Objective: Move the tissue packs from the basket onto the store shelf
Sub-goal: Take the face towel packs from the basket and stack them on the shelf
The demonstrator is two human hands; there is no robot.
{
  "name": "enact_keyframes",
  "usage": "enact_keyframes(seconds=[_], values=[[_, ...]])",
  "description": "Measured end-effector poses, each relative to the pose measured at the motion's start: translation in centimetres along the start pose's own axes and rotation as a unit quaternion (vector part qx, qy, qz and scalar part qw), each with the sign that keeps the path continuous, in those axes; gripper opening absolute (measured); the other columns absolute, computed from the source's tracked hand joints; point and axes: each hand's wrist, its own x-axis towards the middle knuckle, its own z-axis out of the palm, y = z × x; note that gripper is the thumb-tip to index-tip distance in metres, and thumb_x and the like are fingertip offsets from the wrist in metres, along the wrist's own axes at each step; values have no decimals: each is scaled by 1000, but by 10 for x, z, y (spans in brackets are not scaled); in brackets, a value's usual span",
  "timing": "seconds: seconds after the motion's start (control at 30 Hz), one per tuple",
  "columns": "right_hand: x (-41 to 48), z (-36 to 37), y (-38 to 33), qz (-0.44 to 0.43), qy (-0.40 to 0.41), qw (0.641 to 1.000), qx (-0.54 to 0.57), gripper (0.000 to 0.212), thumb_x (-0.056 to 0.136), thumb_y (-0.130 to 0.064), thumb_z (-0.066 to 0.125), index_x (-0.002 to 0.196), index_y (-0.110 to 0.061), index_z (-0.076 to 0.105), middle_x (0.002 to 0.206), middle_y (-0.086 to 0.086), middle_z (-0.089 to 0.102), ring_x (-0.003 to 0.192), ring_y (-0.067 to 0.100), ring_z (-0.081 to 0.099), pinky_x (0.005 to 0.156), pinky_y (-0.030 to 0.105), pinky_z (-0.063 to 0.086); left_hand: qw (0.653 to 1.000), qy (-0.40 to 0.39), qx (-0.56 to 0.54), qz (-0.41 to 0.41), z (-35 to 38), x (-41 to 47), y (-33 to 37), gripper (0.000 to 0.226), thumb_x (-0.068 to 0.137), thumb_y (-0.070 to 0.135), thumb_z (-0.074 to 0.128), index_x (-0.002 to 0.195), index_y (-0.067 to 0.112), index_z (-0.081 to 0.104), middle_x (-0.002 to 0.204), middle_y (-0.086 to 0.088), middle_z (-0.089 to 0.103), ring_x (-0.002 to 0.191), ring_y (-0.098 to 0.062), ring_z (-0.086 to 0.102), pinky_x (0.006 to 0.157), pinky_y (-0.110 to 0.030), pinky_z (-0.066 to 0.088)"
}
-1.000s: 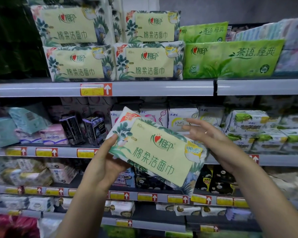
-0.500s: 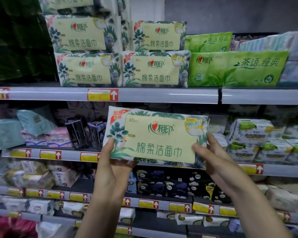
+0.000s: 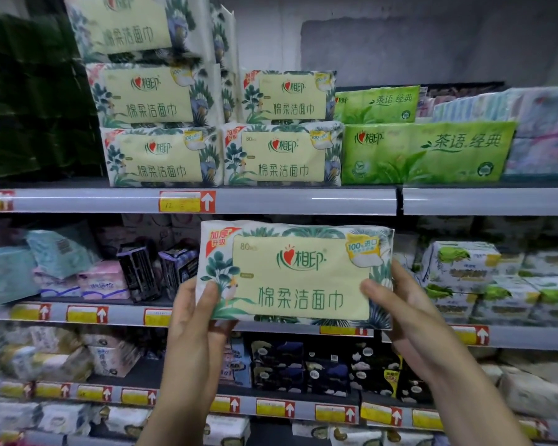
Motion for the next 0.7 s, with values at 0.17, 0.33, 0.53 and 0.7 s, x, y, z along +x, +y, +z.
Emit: enact_keyframes(seconds=[0.17, 0.33, 0.53, 0.7], values=[[10, 3, -17, -53, -49, 997, -6, 59, 58, -43, 81, 112, -38, 59, 104, -21, 71, 98, -2, 65, 69, 7, 49, 996, -21, 45, 78, 14, 19, 18, 71, 51, 67, 79, 106, 25, 64, 108, 1, 71, 92, -11, 67, 69, -21, 55], [31, 13, -40, -121, -63, 990, -21, 51, 51, -53, 82, 100, -46, 68, 109, -13, 70, 100, 3, 66, 76, 13, 51, 987, -17, 67, 144, 31, 44, 47, 80, 65, 68, 68, 129, 22, 51, 122, 6, 66, 109, -12, 63, 92, -34, 50], [68, 21, -69, -160, -46, 986, -13, 51, 69, -30, 74, 116, -23, 56, 87, -21, 72, 86, -7, 65, 68, 10, 51, 980, -41, 68, 185, 57, 76, 83, 46, 75, 44, 59, 117, 25, 56, 117, 9, 68, 107, -6, 64, 92, -28, 48], [108, 27, -96, -203, -45, 978, -35, 25, 83, -23, 60, 107, -27, 57, 80, -21, 70, 83, -5, 65, 72, 13, 49, 968, -49, 115, 219, 80, 114, 112, 18, 93, 30, 53, 109, 27, 62, 98, 16, 73, 90, 1, 67, 81, -24, 53]])
